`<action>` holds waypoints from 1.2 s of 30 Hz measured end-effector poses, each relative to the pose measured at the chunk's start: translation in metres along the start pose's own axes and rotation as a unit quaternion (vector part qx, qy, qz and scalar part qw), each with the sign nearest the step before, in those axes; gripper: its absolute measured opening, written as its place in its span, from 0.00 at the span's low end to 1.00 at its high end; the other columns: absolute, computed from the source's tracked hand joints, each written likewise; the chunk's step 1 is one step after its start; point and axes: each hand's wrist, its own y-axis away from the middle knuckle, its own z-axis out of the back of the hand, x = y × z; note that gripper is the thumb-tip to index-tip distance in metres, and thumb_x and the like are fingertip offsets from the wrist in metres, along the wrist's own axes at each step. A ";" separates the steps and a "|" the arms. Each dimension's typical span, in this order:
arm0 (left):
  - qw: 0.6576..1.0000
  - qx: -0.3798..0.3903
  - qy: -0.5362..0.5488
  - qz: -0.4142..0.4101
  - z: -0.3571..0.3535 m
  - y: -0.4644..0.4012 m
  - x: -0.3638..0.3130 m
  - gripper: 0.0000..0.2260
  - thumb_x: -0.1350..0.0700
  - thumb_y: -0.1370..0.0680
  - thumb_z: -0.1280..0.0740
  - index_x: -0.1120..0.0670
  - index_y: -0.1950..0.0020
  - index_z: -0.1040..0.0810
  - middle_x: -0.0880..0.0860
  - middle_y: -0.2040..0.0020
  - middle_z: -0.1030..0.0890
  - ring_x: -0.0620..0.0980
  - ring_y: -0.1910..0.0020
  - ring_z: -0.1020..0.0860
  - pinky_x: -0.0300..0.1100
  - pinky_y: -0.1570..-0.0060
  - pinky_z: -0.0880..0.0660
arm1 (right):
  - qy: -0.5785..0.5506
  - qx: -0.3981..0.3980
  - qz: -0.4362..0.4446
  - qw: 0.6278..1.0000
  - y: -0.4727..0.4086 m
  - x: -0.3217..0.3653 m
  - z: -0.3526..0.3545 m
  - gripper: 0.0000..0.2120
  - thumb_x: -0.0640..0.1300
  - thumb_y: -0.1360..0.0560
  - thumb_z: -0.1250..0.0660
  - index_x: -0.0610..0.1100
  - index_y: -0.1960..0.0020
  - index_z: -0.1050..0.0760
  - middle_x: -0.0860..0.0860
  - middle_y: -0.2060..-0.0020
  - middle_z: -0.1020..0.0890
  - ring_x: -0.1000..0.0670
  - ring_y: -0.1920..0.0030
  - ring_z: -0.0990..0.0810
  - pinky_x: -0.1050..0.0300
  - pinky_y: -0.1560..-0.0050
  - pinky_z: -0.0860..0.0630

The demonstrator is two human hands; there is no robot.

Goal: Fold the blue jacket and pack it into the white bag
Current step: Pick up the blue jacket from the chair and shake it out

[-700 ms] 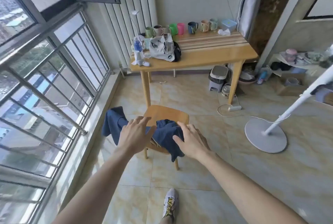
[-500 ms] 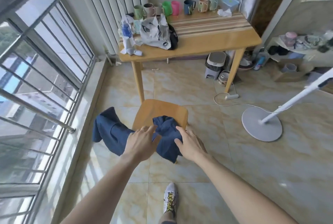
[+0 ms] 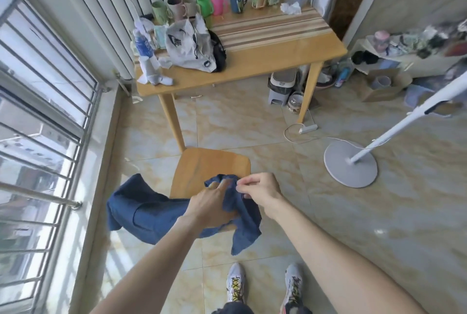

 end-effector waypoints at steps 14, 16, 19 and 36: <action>0.868 -0.408 0.278 -0.057 0.255 0.007 -0.229 0.08 0.62 0.21 0.38 0.61 0.58 0.23 0.61 0.63 0.21 0.54 0.62 0.24 0.55 0.63 0.26 | 0.093 0.035 0.313 0.944 -0.037 0.119 0.233 0.40 0.37 0.32 0.27 0.51 0.23 0.36 0.56 0.33 0.28 0.52 0.31 0.27 0.53 0.35 0.27; 0.833 -0.442 0.323 -0.086 0.283 0.021 -0.274 0.09 0.60 0.20 0.36 0.57 0.60 0.23 0.59 0.63 0.20 0.50 0.62 0.20 0.52 0.62 0.24 | 0.139 0.070 0.387 0.909 -0.047 0.135 0.257 0.41 0.42 0.33 0.24 0.51 0.23 0.37 0.58 0.31 0.26 0.55 0.30 0.30 0.48 0.30 0.30; 0.781 -0.499 0.340 -0.161 0.319 0.041 -0.326 0.10 0.60 0.18 0.34 0.52 0.58 0.20 0.48 0.62 0.17 0.38 0.62 0.18 0.43 0.59 0.21 | 0.191 0.012 0.422 0.886 -0.041 0.167 0.294 0.16 0.41 0.24 0.35 0.44 0.37 0.24 0.51 0.40 0.21 0.47 0.40 0.23 0.46 0.37 0.27; 0.887 -0.432 0.117 -0.119 0.354 -0.061 -0.370 0.35 0.37 0.31 0.25 0.44 0.28 0.34 0.46 0.36 0.21 0.50 0.37 0.23 0.50 0.41 0.24 | 0.272 -0.260 0.665 0.646 0.037 0.410 0.386 0.10 0.41 0.26 0.34 0.49 0.48 0.18 0.49 0.55 0.12 0.40 0.53 0.16 0.46 0.55 0.20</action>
